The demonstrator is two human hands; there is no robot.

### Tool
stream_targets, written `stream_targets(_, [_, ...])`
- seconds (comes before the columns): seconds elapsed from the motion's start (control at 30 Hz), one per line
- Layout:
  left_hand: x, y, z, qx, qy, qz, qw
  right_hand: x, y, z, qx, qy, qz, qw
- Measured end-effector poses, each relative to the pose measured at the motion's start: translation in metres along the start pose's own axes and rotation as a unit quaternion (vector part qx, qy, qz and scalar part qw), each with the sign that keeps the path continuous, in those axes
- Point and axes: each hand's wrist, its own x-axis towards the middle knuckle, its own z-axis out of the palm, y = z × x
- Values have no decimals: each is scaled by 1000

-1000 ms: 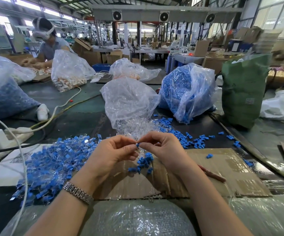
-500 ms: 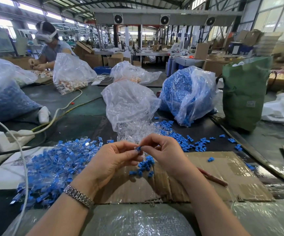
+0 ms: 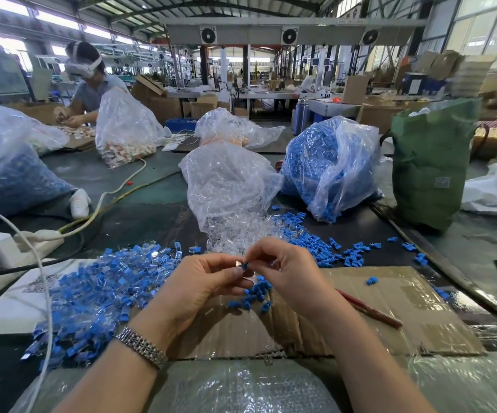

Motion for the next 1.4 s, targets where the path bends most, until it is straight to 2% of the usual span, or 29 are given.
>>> stream_targets(0.13, [-1, 3, -1, 11, 13, -11, 1000, -1, -9, -6, 14, -8, 53, 998])
stream_targets(0.2, [-1, 3, 1, -8, 33, -2, 999, -1, -14, -18, -63, -2, 99, 993])
stream_targets(0.23, [-1, 3, 2, -14, 41, 8, 999, -2, -16, -27, -146, -6, 131, 981])
stream_targets(0.3, [-1, 4, 3, -19, 46, 23, 998, -9, -17, -42, -329, -37, 224, 917])
stream_targets(0.37, [-1, 5, 4, -32, 49, 32, 998, -23, -16, -50, -412, -80, 299, 857])
stream_targets(0.43, [-1, 6, 4, -46, 54, 33, 997, -36, -17, -51, -429, -111, 318, 838])
stream_targets(0.53, [0, 6, 4, -54, 59, 33, 996, -43, -19, -50, -442, -112, 294, 840])
stream_targets(0.6, [0, 6, 1, -64, 62, 34, 995, -42, -22, -52, -402, -106, 286, 864])
stream_targets(0.73, [1, 6, -2, -90, 70, 33, 993, -34, -32, -51, -192, -113, 288, 931])
stream_targets(0.8, [1, 6, -4, -93, 60, 37, 993, -26, -42, -47, -92, -163, 283, 941])
stream_targets(0.9, [0, 7, -4, -107, 53, 43, 992, -17, -55, -36, 6, -227, 291, 929])
stream_targets(1.13, [0, 9, 0, -96, 47, 53, 993, -14, -68, -25, 39, -221, 277, 934])
stream_targets(1.4, [-3, 8, 6, 1, 60, 61, 996, -18, -60, -23, 37, -211, 279, 936])
